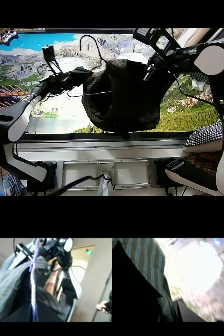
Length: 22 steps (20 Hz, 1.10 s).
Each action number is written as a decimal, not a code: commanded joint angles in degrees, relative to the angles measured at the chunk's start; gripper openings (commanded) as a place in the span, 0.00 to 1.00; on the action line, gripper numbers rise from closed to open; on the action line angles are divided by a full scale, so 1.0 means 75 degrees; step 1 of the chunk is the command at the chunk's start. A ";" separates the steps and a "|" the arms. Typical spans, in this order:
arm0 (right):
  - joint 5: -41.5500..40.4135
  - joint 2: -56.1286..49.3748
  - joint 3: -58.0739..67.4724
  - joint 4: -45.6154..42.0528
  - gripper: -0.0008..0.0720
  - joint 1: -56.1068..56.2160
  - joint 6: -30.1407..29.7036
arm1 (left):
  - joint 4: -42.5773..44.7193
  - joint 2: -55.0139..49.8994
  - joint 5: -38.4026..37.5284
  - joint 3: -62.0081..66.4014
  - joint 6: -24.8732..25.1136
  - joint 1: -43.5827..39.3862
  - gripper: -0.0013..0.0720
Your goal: Fold the clothes and pants, and hang the long-sleeved shirts on hangers.
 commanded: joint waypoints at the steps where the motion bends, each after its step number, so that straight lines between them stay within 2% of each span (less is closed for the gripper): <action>1: -0.0099 -0.0096 -0.0023 0.0111 0.05 -0.0099 -0.0277 | -0.0140 0.0006 -0.0032 -0.0003 0.0035 -0.0003 0.20; 3: -0.0289 0.0017 -0.0017 0.0093 0.05 -0.0102 -0.0469 | -0.0341 0.0006 0.0157 -0.0003 0.0029 0.0000 0.65; 4: -0.0385 0.0076 -0.0015 0.0105 0.05 -0.0099 -0.0583 | -0.0493 0.0006 0.0323 -0.0003 0.0029 0.0006 0.77; 6: -0.0490 0.0195 -0.0015 0.0125 0.05 -0.0082 -0.0615 | -0.0947 0.0006 0.0825 -0.0003 0.0029 0.0076 0.90; 7: -0.0498 0.0268 -0.0015 0.0219 0.05 -0.0082 -0.0615 | -0.1326 0.0003 0.1262 -0.0003 0.0032 0.0154 0.92; 10: -0.0501 0.0565 -0.0015 0.0571 0.05 -0.0085 -0.0615 | -0.3127 0.0003 0.3340 -0.0003 0.0032 0.0408 0.92; 13: -0.0405 0.0804 -0.0017 0.0766 0.05 -0.0085 -0.0615 | -0.5887 0.0006 0.5251 -0.0003 0.0032 0.0574 0.93; 15: -0.0294 0.0889 -0.0015 0.0877 0.05 -0.0085 -0.0609 | -0.8084 0.0006 0.5910 -0.0003 0.0067 0.0641 0.93; 16: -0.0300 0.0918 -0.0015 0.0930 0.05 -0.0085 -0.0609 | -0.8609 0.0006 0.5904 0.0000 0.0163 0.0720 0.92; 17: -0.0315 0.0933 -0.0015 0.0968 0.05 -0.0085 -0.0609 | -0.8411 0.0006 0.5805 0.0017 0.0160 0.0892 0.92; 18: -0.0312 0.0933 -0.0015 0.0973 0.05 -0.0085 -0.0609 | -0.7697 0.0012 0.5569 0.0029 0.0143 0.1119 0.87; 19: -0.0318 0.0933 -0.0015 0.0956 0.05 -0.0085 -0.0609 | -0.6610 0.0058 0.5356 0.0029 0.0143 0.1419 0.70; 20: -0.0347 0.0933 -0.0015 0.0935 0.05 -0.0085 -0.0609 | -0.5222 0.0184 0.5397 0.0029 0.0143 0.1760 0.60; 21: -0.0376 0.0933 -0.0015 0.0930 0.05 -0.0085 -0.0609 | -0.3756 0.0396 0.5779 0.0029 -0.0102 0.2084 0.58; 22: -0.0379 0.0930 -0.0015 0.0924 0.05 -0.0085 -0.0609 | -0.1888 0.0737 0.6679 0.0029 -0.0941 0.2442 0.52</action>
